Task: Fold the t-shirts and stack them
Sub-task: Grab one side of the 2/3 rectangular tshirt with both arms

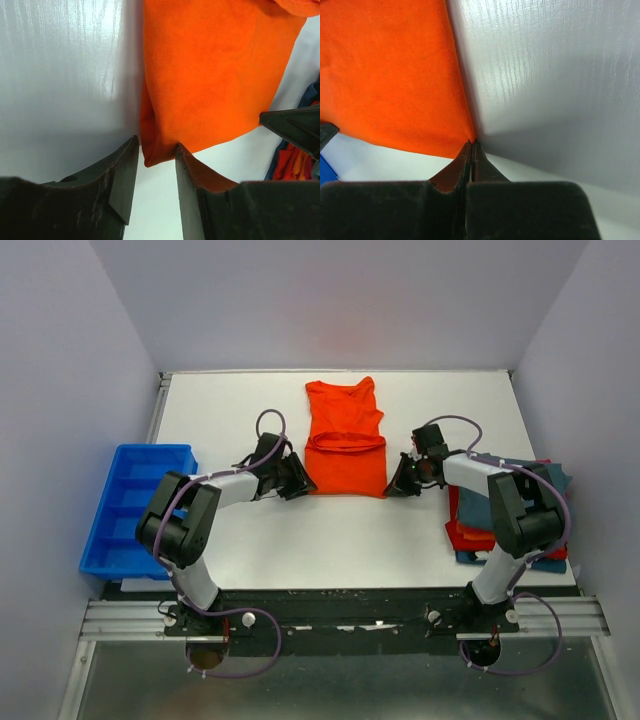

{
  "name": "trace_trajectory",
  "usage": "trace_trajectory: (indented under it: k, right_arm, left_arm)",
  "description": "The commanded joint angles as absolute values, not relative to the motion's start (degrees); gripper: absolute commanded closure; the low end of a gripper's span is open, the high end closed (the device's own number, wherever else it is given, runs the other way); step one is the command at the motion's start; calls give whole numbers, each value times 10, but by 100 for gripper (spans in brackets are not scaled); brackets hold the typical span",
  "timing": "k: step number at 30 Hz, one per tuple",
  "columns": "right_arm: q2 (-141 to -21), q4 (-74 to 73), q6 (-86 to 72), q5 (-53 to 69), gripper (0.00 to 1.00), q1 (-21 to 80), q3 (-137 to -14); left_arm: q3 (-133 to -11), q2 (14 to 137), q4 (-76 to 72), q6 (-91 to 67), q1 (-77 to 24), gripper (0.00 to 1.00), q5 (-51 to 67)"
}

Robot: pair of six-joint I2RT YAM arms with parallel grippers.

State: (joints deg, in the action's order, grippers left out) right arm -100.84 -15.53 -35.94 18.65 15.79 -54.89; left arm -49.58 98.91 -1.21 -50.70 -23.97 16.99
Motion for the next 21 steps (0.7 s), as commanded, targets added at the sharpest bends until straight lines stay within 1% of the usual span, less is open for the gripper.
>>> trace_trajectory:
  k: [1, 3, 6, 8, 9, 10, 14, 17, 21]
  right_arm:
    - [-1000, -157, -352, 185, 97, 161, -541]
    - [-1001, -154, -352, 189, 99, 161, -539]
    - [-998, -154, -352, 192, 99, 162, -535]
    - [-992, -155, -352, 194, 99, 162, -534]
    - [-988, -156, -352, 199, 99, 162, -534]
    - [-984, -158, -351, 203, 99, 162, -535]
    - [-946, -189, -344, 196, 99, 162, -551]
    - [-910, -230, -337, 190, 99, 162, -586]
    - [-826, -282, -332, 169, 99, 162, -618]
  left_arm:
    - [-488, 1012, -23, -517, -239, 55, 183]
    - [-493, 1020, -32, -522, -239, 62, 182]
    - [-493, 1027, -47, -530, -239, 74, 185]
    - [-493, 1029, -54, -531, -239, 84, 187]
    - [-493, 1027, -55, -530, -239, 92, 187]
    - [-491, 1023, -54, -530, -240, 99, 186]
    - [-496, 963, -21, -509, -240, 100, 157]
    - [-540, 926, 57, -483, -240, 100, 145]
    - [-563, 861, 108, -475, -241, 100, 145]
